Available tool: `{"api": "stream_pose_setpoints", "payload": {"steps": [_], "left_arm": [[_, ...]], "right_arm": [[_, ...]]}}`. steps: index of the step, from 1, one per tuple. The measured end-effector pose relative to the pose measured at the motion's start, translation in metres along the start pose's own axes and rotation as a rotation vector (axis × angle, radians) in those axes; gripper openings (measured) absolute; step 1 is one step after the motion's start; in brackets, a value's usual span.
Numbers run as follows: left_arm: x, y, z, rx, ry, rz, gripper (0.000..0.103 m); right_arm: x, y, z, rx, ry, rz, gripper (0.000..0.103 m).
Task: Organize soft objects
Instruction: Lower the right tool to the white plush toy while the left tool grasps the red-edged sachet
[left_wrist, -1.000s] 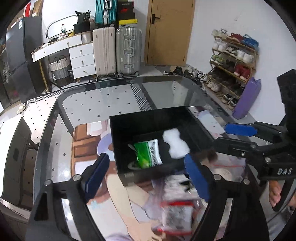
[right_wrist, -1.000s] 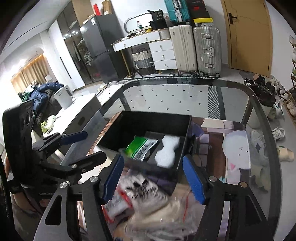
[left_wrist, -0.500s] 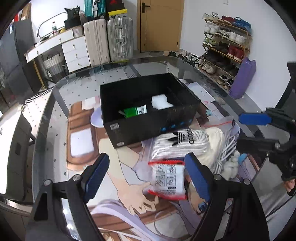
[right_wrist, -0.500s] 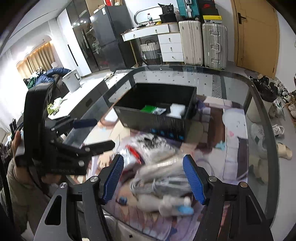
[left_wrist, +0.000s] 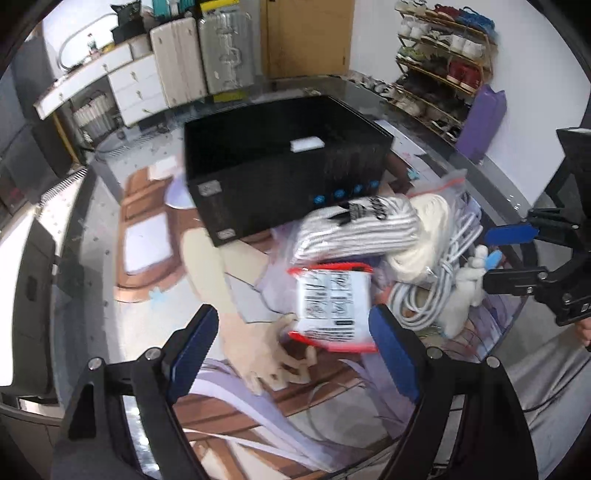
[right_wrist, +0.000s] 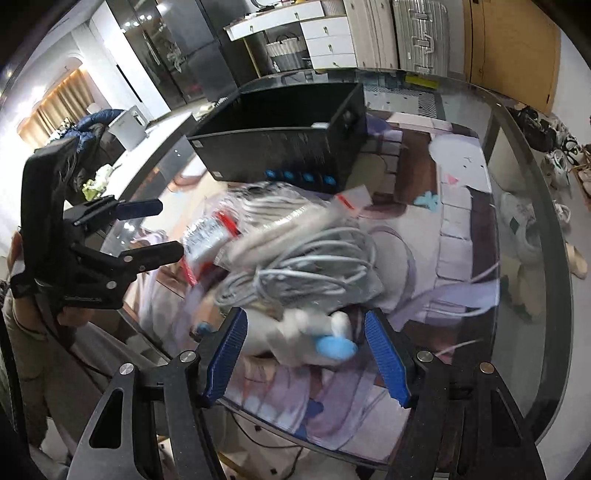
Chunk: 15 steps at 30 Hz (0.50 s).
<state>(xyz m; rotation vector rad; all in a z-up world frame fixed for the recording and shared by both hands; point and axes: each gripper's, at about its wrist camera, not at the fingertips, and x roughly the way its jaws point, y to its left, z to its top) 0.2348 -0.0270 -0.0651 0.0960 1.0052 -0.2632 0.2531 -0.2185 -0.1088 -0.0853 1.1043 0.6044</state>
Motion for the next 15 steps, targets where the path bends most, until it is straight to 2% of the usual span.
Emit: {"api": "stream_pose_setpoints", "payload": {"steps": [4, 9, 10, 11, 13, 15], "left_arm": [[0.013, -0.012, 0.005, 0.021, 0.025, -0.014, 0.084], [0.029, -0.022, 0.007, 0.052, 0.059, 0.008, 0.083], [0.030, -0.023, 0.007, 0.063, 0.065, 0.007, 0.080], [0.031, -0.023, 0.007, 0.068, 0.072, 0.001, 0.065], [0.036, -0.023, 0.006, 0.078, 0.101, -0.012, 0.044], [0.035, -0.022, 0.004, 0.081, 0.103, -0.011, 0.043]], "right_arm": [[0.000, -0.003, 0.000, 0.010, -0.004, -0.012, 0.068], [0.000, -0.012, 0.002, 0.004, -0.010, -0.081, 0.068], [0.000, -0.015, 0.002, 0.011, -0.013, -0.093, 0.068], [0.001, -0.020, 0.003, 0.019, -0.012, -0.098, 0.068], [0.004, -0.025, 0.004, 0.028, -0.005, -0.088, 0.068], [0.005, -0.029, 0.005, 0.043, 0.000, -0.072, 0.068]]}}
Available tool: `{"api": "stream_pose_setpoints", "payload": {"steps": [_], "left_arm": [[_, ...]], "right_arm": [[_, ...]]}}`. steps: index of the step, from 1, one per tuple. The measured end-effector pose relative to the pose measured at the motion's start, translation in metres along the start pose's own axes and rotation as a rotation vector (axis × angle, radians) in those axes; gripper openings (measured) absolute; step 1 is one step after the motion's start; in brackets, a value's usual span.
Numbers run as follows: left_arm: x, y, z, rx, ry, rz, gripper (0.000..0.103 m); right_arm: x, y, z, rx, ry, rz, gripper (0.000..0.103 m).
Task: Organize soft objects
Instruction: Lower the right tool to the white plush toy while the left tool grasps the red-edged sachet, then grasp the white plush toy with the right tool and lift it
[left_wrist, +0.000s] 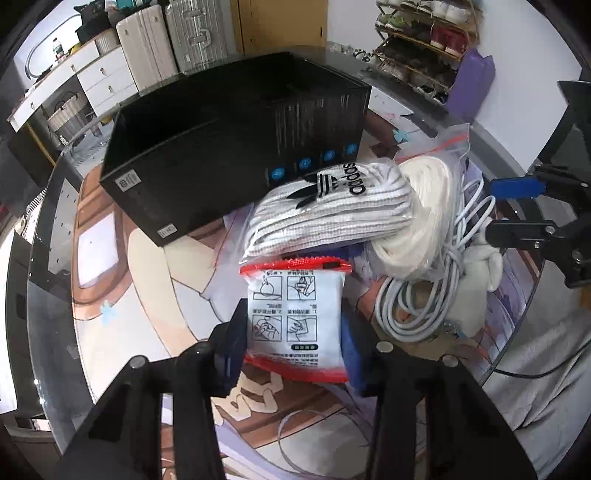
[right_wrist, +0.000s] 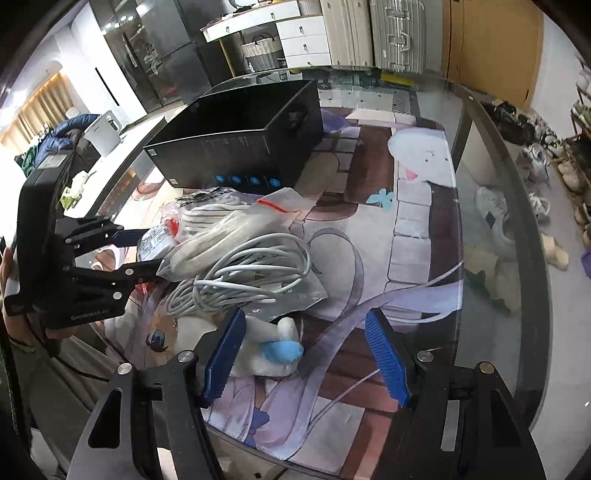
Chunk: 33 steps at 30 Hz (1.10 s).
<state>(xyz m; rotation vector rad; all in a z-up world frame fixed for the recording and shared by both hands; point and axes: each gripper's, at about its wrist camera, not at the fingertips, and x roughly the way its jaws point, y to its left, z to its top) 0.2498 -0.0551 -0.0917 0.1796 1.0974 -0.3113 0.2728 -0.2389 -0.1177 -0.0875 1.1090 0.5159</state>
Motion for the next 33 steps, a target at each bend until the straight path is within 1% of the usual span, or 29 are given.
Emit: {"api": "stream_pose_setpoints", "payload": {"steps": [2, 6, 8, 12, 14, 17, 19, 21, 22, 23, 24, 26, 28, 31, 33], "left_arm": [[-0.005, 0.001, -0.004, 0.002, 0.000, -0.010, 0.043], [-0.018, 0.002, -0.016, 0.014, -0.012, 0.001, 0.043], [-0.023, 0.005, -0.023, 0.012, -0.011, 0.003, 0.043], [-0.026, 0.008, -0.030, -0.003, -0.006, -0.014, 0.043], [-0.024, 0.008, -0.032, 0.007, 0.004, -0.005, 0.043], [-0.022, 0.008, -0.031, -0.001, 0.007, -0.009, 0.043], [-0.021, 0.009, -0.029, -0.006, 0.004, -0.010, 0.043], [-0.022, 0.008, -0.029, -0.005, 0.002, -0.012, 0.043], [-0.023, 0.007, -0.029, -0.002, -0.001, -0.014, 0.043], [-0.023, 0.006, -0.030, 0.001, -0.002, -0.016, 0.043], [-0.024, 0.005, -0.030, 0.003, -0.003, -0.016, 0.043], [-0.024, 0.005, -0.030, 0.005, -0.001, -0.017, 0.043], [-0.023, 0.005, -0.030, 0.003, 0.003, -0.018, 0.043], [-0.022, 0.006, -0.030, -0.001, 0.009, -0.023, 0.043], [-0.021, 0.007, -0.030, -0.003, 0.011, -0.025, 0.043]], "right_arm": [[-0.003, 0.000, 0.000, -0.006, -0.009, -0.014, 0.068], [-0.008, 0.000, 0.001, -0.028, -0.036, -0.106, 0.068], [-0.009, -0.003, 0.001, -0.021, -0.037, -0.121, 0.068], [0.001, 0.001, -0.002, -0.043, 0.015, -0.119, 0.068], [-0.003, 0.005, -0.007, -0.060, 0.010, -0.135, 0.068], [-0.009, 0.004, -0.011, -0.057, 0.004, -0.129, 0.068], [-0.017, 0.001, -0.011, -0.038, -0.029, -0.121, 0.068], [-0.031, 0.002, -0.008, -0.027, -0.093, -0.077, 0.068], [-0.034, 0.005, -0.008, -0.039, -0.103, -0.046, 0.068], [-0.035, 0.014, -0.008, -0.080, -0.106, 0.014, 0.068], [-0.034, 0.021, -0.009, -0.118, -0.098, 0.044, 0.068], [-0.030, 0.034, -0.011, -0.168, -0.088, 0.038, 0.068], [-0.024, 0.050, -0.014, -0.248, -0.067, 0.031, 0.068], [-0.004, 0.064, -0.021, -0.321, 0.016, 0.025, 0.068], [0.006, 0.070, -0.023, -0.366, 0.041, -0.017, 0.070]]}}
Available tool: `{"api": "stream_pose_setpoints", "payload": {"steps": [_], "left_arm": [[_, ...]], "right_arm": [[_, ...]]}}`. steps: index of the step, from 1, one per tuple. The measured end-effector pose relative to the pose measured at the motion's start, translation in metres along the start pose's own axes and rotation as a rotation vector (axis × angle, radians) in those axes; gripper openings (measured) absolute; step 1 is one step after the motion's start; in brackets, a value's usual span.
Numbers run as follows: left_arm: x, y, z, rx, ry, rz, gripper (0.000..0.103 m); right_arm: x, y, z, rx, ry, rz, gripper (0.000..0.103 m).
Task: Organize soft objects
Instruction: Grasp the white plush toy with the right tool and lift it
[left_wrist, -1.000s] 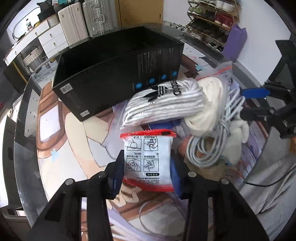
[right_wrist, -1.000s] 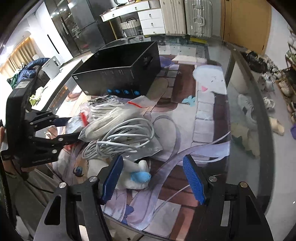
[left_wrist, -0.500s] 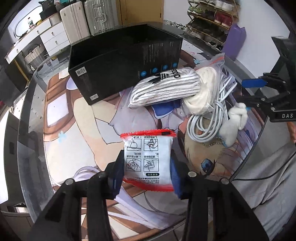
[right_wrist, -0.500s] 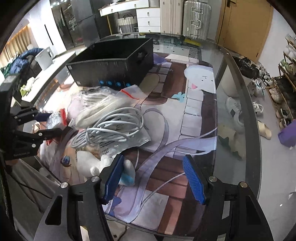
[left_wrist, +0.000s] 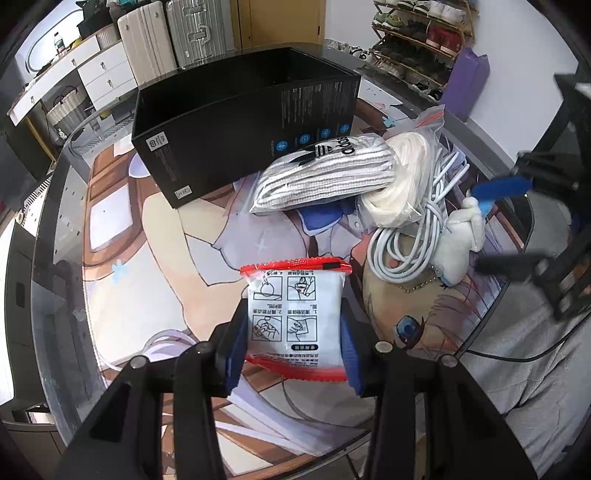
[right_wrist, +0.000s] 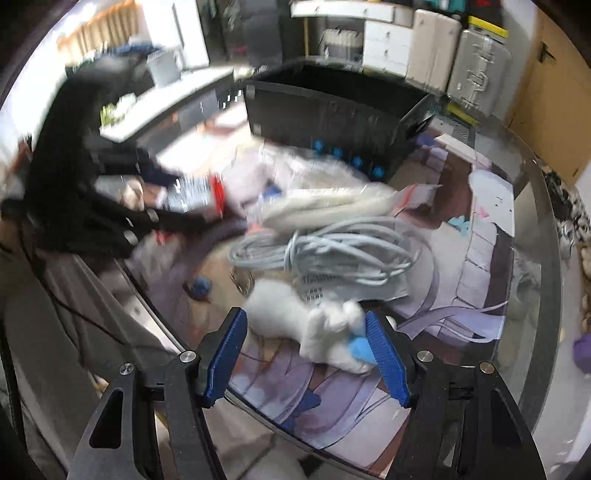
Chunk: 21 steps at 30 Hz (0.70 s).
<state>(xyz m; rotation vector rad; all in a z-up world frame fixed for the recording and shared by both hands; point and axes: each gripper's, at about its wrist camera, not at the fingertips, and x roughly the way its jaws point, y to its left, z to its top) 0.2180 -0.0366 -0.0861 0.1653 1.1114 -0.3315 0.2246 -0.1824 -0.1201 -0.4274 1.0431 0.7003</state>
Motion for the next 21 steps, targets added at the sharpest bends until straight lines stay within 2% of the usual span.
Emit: {"api": "stream_pose_setpoints", "payload": {"steps": [3, 9, 13, 16, 17, 18, 21], "left_arm": [[0.000, -0.001, -0.001, 0.004, -0.001, -0.003, 0.043], [0.001, -0.002, -0.001, 0.004, 0.006, -0.005, 0.043], [0.001, -0.001, -0.001, -0.001, 0.006, -0.011, 0.043], [0.001, -0.003, 0.000, 0.005, 0.006, -0.010, 0.043], [0.001, -0.004, 0.000, 0.007, 0.006, -0.011, 0.043], [0.001, -0.004, 0.000, 0.009, 0.005, -0.011, 0.043], [0.001, -0.005, -0.001, 0.012, 0.004, -0.006, 0.043]], "right_arm": [[0.005, 0.002, 0.001, -0.019, 0.012, 0.006, 0.076], [0.002, 0.001, -0.001, 0.043, 0.037, 0.054, 0.076], [0.008, 0.005, -0.006, 0.013, 0.060, -0.002, 0.076], [0.015, 0.009, -0.004, -0.020, 0.079, -0.048, 0.065], [0.015, 0.007, -0.003, -0.012, 0.078, -0.048, 0.050], [0.014, 0.005, -0.002, -0.005, 0.077, -0.051, 0.043], [0.011, 0.003, -0.003, 0.011, 0.079, -0.026, 0.033]]}}
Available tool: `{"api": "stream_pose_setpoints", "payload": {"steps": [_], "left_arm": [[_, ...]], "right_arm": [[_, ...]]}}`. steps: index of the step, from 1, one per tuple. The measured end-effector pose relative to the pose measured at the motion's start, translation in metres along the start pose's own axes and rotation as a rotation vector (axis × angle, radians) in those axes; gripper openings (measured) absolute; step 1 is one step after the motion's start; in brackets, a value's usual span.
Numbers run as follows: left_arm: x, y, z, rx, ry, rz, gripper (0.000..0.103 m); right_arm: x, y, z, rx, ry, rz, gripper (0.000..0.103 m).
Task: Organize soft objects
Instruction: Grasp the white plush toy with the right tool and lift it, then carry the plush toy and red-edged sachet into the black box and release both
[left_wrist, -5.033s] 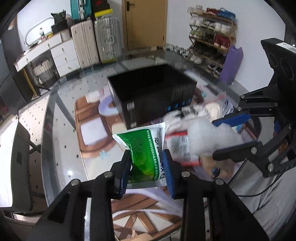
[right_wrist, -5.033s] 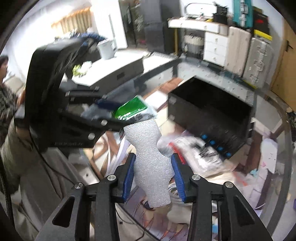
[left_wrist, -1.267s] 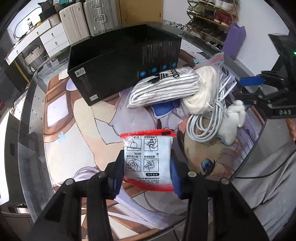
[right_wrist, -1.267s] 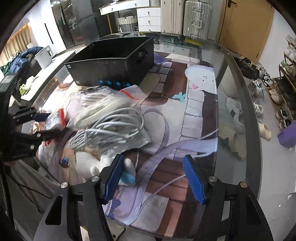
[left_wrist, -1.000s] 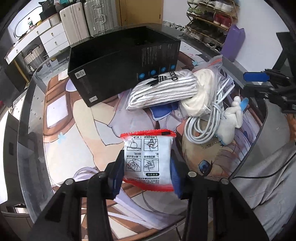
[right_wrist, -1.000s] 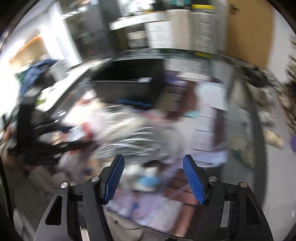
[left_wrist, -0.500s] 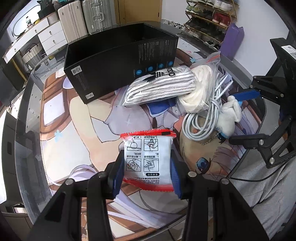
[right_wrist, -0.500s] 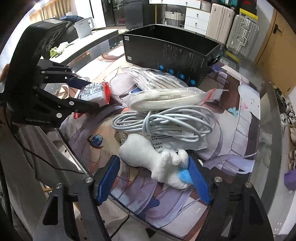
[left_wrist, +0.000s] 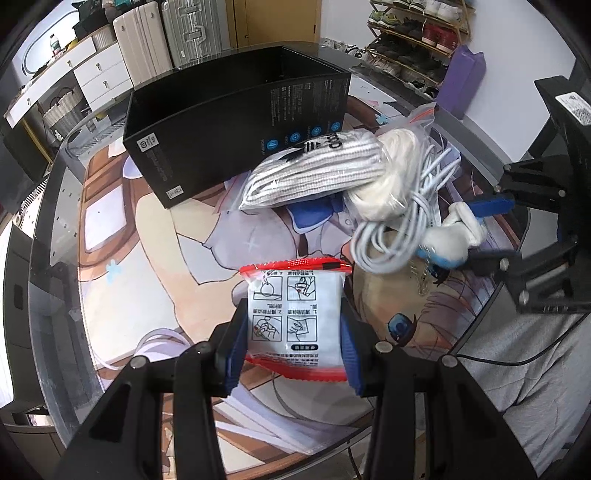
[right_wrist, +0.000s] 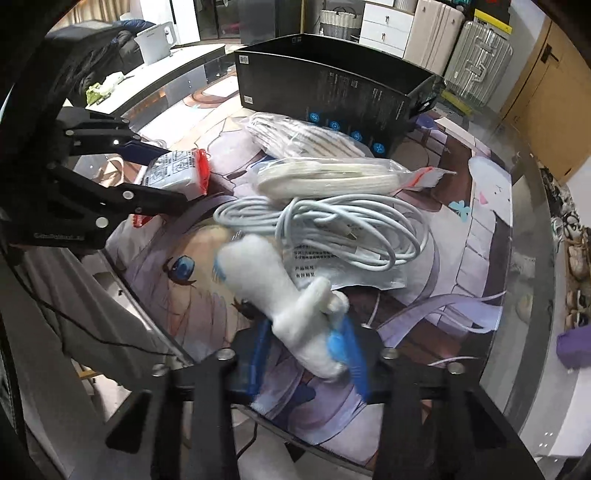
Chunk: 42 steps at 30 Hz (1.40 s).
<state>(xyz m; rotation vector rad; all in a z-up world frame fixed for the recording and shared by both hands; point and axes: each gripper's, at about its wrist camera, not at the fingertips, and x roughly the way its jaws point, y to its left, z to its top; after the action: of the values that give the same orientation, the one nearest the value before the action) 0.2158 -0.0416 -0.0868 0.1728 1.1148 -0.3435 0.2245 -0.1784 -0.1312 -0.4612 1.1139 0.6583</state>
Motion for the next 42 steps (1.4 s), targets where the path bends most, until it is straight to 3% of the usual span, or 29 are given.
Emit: {"api": "stream_pose_setpoints", "payload": {"steps": [8, 15, 32, 42], "left_arm": [[-0.008, 0.002, 0.000, -0.004, -0.019, -0.009, 0.043], [-0.022, 0.002, 0.001, -0.005, -0.059, -0.010, 0.043], [-0.077, 0.021, 0.028, -0.064, -0.270, 0.040, 0.043], [-0.097, 0.044, 0.064, -0.195, -0.383, -0.017, 0.043]], "right_arm": [[-0.016, 0.007, 0.002, 0.042, -0.051, 0.147, 0.031], [-0.032, 0.007, 0.011, 0.084, -0.118, 0.203, 0.031], [-0.096, -0.008, 0.056, 0.209, -0.420, 0.149, 0.031], [-0.125, -0.021, 0.096, 0.252, -0.555, 0.067, 0.031]]}}
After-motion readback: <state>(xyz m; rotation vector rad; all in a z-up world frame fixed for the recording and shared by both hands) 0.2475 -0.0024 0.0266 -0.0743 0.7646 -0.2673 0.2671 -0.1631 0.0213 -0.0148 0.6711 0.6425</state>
